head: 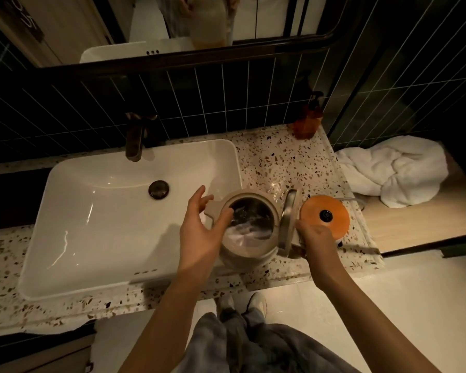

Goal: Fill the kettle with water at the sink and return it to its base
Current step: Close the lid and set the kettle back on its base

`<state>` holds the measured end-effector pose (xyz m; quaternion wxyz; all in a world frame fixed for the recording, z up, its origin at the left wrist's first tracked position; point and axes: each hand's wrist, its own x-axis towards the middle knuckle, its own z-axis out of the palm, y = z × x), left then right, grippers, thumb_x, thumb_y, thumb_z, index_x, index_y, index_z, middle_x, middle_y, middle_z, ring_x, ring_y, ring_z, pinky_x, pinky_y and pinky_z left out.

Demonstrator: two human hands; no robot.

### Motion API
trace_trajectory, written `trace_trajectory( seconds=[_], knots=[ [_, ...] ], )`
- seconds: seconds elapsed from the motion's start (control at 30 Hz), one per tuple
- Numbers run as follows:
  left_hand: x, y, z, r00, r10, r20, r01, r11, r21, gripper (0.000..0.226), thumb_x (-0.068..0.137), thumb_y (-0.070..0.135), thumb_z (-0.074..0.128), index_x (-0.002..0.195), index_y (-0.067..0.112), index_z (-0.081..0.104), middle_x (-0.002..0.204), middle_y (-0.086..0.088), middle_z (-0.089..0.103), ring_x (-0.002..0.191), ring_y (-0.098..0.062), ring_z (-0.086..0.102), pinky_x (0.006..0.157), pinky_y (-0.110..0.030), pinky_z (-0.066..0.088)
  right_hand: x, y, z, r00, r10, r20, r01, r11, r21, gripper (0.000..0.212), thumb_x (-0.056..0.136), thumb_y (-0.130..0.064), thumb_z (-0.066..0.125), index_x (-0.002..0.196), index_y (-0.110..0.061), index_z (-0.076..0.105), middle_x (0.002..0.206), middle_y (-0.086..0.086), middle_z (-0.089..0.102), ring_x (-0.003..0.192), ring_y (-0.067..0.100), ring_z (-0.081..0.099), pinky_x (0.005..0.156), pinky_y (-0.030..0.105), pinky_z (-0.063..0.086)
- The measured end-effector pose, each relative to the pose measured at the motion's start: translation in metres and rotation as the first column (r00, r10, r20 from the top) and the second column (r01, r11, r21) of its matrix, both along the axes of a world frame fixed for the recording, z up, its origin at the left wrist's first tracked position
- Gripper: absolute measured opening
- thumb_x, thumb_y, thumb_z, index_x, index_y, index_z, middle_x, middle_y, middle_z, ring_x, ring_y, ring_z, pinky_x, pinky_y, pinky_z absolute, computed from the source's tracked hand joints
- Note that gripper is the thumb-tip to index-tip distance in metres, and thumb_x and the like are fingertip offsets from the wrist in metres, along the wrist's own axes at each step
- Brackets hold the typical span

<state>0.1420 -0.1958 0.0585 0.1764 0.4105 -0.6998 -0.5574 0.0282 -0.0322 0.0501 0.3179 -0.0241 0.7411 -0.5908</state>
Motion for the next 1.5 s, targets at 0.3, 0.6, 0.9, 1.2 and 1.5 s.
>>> trace_trajectory(
  seconds=[0.3, 0.6, 0.9, 1.2, 1.5],
  knots=[
    [-0.021, 0.044, 0.080, 0.834, -0.514, -0.201, 0.420, 0.828, -0.372, 0.045, 0.096, 0.050, 0.039, 0.134, 0.028, 0.049, 0.134, 0.005, 0.056, 0.120, -0.008, 0.054, 0.098, -0.036, 0.049, 0.005, -0.003, 0.001, 0.998, -0.013, -0.055, 0.017, 0.997, 0.073, 0.057, 0.088, -0.033, 0.052, 0.085, 0.023, 0.048, 0.086, 0.049, 0.048, 0.077, 0.059, 0.051, 0.074, 0.065, 0.048],
    [-0.028, 0.046, 0.057, 0.755, -0.652, -0.065, 0.451, 0.589, -0.671, 0.018, 0.088, 0.002, 0.059, 0.104, 0.004, 0.068, 0.124, -0.013, 0.061, 0.127, -0.026, 0.047, 0.102, -0.043, 0.042, 0.004, 0.001, -0.001, 0.998, -0.038, -0.045, 0.039, 0.999, 0.027, 0.049, 0.086, -0.029, 0.052, 0.084, 0.020, 0.049, 0.082, 0.044, 0.048, 0.068, 0.045, 0.048, 0.059, 0.043, 0.050],
    [-0.002, 0.000, 0.026, 0.790, -0.546, 0.280, 0.539, 0.400, -0.741, 0.041, 0.095, 0.024, 0.042, 0.132, 0.013, 0.058, 0.153, -0.004, 0.040, 0.149, -0.025, 0.014, 0.117, -0.054, 0.019, -0.001, 0.003, -0.016, 0.999, -0.035, 0.025, 0.035, 0.999, 0.021, 0.038, 0.088, -0.015, 0.050, 0.072, 0.019, 0.051, 0.068, 0.024, 0.052, 0.052, 0.023, 0.062, 0.047, 0.023, 0.050],
    [0.003, -0.014, -0.001, 0.737, -0.554, 0.387, 0.644, 0.402, -0.651, 0.048, 0.096, 0.029, 0.037, 0.141, 0.020, 0.048, 0.156, -0.001, 0.034, 0.149, -0.020, 0.011, 0.116, -0.056, 0.019, 0.001, 0.000, -0.014, 0.999, -0.043, 0.018, 0.042, 0.997, 0.069, 0.052, 0.092, -0.019, 0.052, 0.088, 0.031, 0.042, 0.075, 0.042, 0.037, 0.070, 0.052, 0.054, 0.066, 0.049, 0.056],
    [0.009, -0.017, -0.005, 0.932, -0.359, -0.054, 0.322, 0.886, -0.333, 0.052, 0.096, 0.031, 0.054, 0.145, 0.036, 0.037, 0.157, 0.016, 0.028, 0.147, -0.003, 0.011, 0.115, -0.030, 0.018, -0.001, 0.000, -0.009, 0.999, -0.029, 0.046, 0.028, 0.999, 0.023, 0.050, 0.093, -0.015, 0.052, 0.091, 0.033, 0.041, 0.080, 0.050, 0.038, 0.075, 0.061, 0.054, 0.060, 0.036, 0.059]
  ],
)
